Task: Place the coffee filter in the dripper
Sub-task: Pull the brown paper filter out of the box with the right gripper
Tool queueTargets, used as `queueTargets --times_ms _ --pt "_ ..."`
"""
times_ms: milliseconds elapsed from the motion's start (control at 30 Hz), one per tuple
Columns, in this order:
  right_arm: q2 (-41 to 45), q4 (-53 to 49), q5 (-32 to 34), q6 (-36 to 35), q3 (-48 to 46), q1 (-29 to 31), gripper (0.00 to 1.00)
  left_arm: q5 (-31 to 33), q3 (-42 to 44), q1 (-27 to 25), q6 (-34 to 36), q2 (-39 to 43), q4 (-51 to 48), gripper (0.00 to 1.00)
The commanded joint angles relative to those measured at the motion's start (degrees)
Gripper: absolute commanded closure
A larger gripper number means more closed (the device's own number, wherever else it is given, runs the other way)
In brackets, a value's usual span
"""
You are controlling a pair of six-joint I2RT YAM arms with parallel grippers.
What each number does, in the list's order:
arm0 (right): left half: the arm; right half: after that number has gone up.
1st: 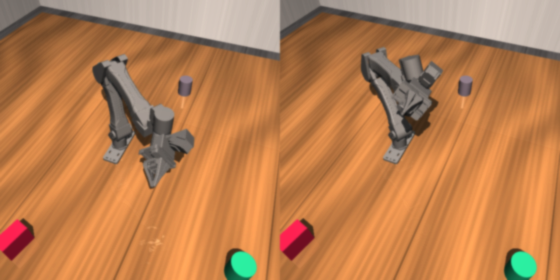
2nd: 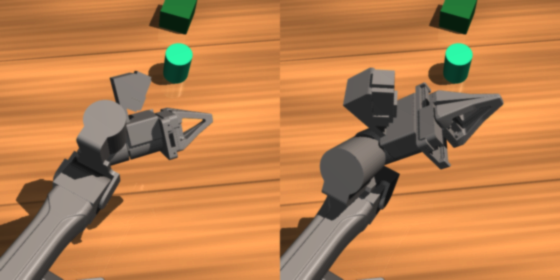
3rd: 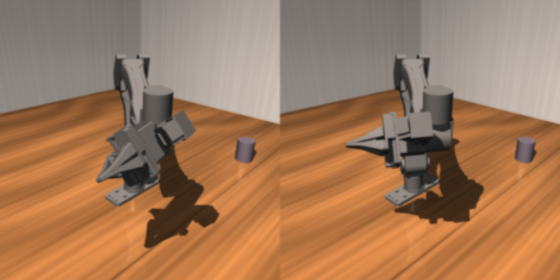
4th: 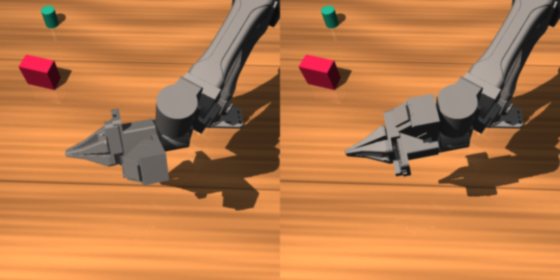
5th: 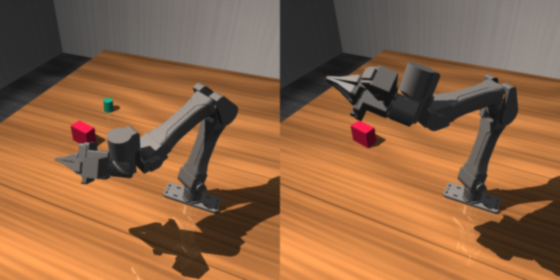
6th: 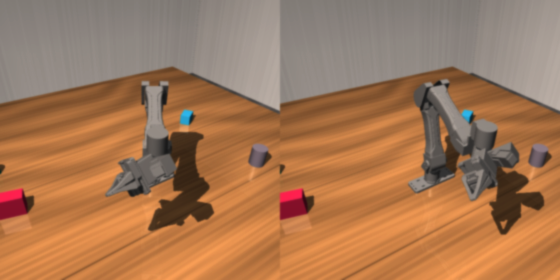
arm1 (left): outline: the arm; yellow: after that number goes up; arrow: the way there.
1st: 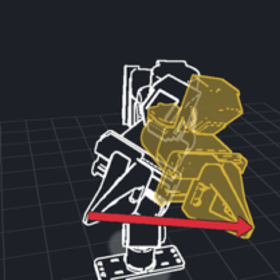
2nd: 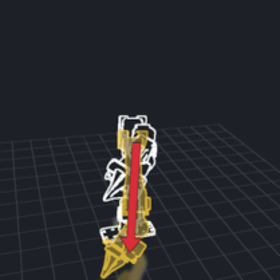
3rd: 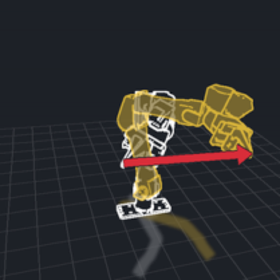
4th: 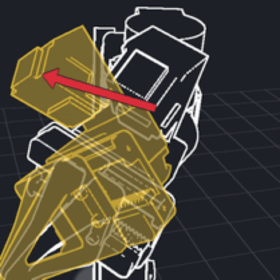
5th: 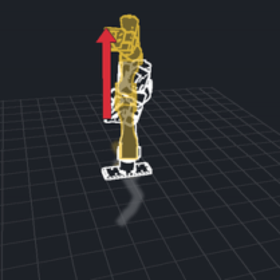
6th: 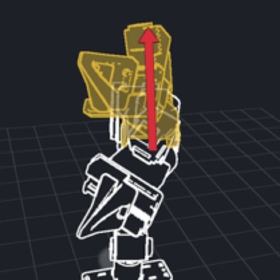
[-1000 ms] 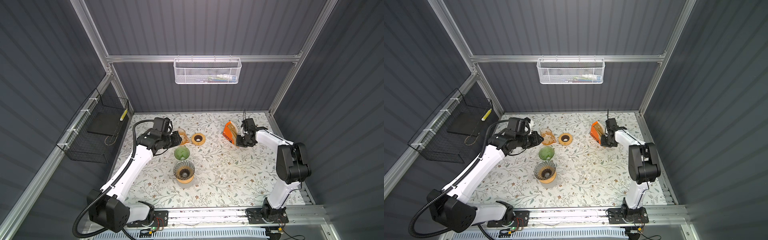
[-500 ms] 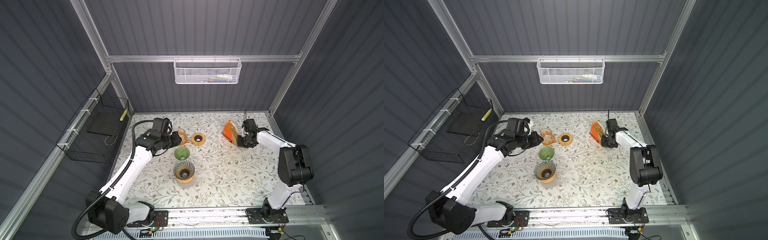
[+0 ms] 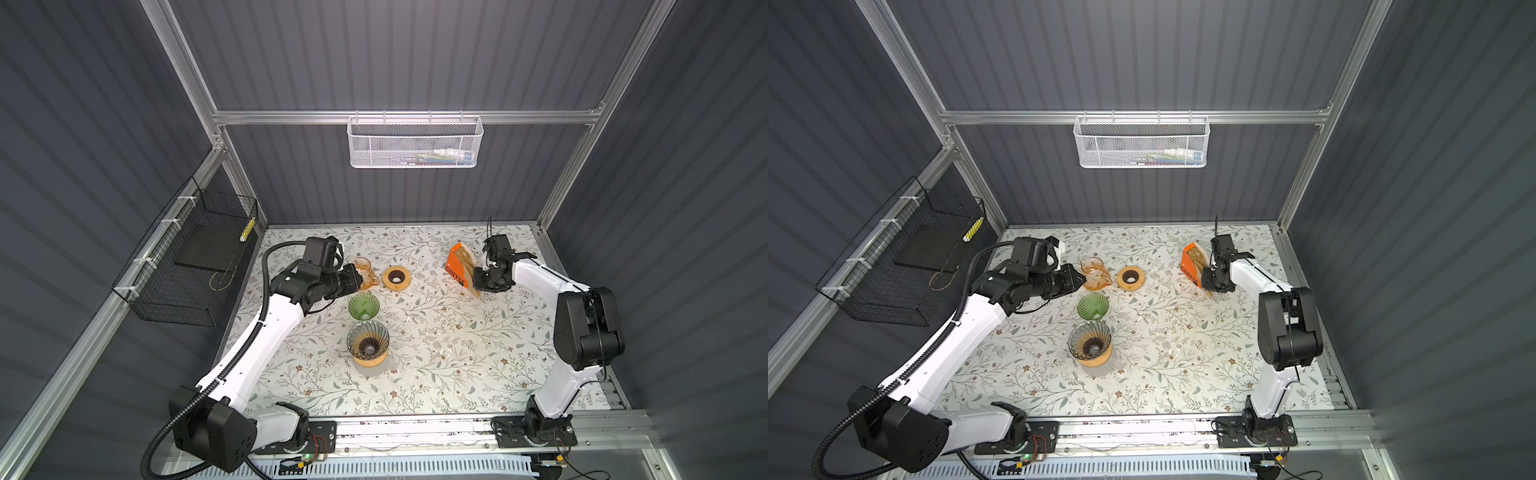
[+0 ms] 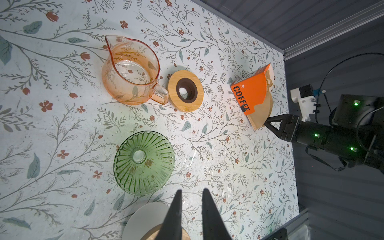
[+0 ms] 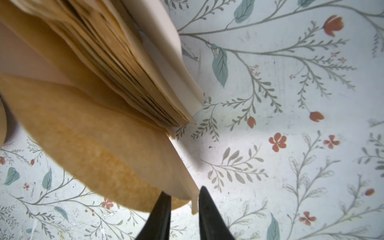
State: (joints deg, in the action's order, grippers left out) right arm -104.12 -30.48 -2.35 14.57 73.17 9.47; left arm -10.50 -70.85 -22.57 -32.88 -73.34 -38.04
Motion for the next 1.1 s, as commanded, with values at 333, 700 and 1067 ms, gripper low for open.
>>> queueTargets --times_ms 333,700,1067 --pt "-4.16 0.62 0.50 -0.33 3.65 0.19 0.82 -0.22 -0.22 -0.09 -0.51 -0.05 -0.32 0.80" --pt "-1.51 -0.74 0.56 -0.51 2.80 0.19 1.00 -0.22 -0.02 -0.11 -0.34 0.30 -0.19 0.81" --pt "1.83 -1.10 0.33 -0.24 0.36 0.19 1.00 -0.13 0.27 -0.11 0.01 1.53 0.07 0.81"
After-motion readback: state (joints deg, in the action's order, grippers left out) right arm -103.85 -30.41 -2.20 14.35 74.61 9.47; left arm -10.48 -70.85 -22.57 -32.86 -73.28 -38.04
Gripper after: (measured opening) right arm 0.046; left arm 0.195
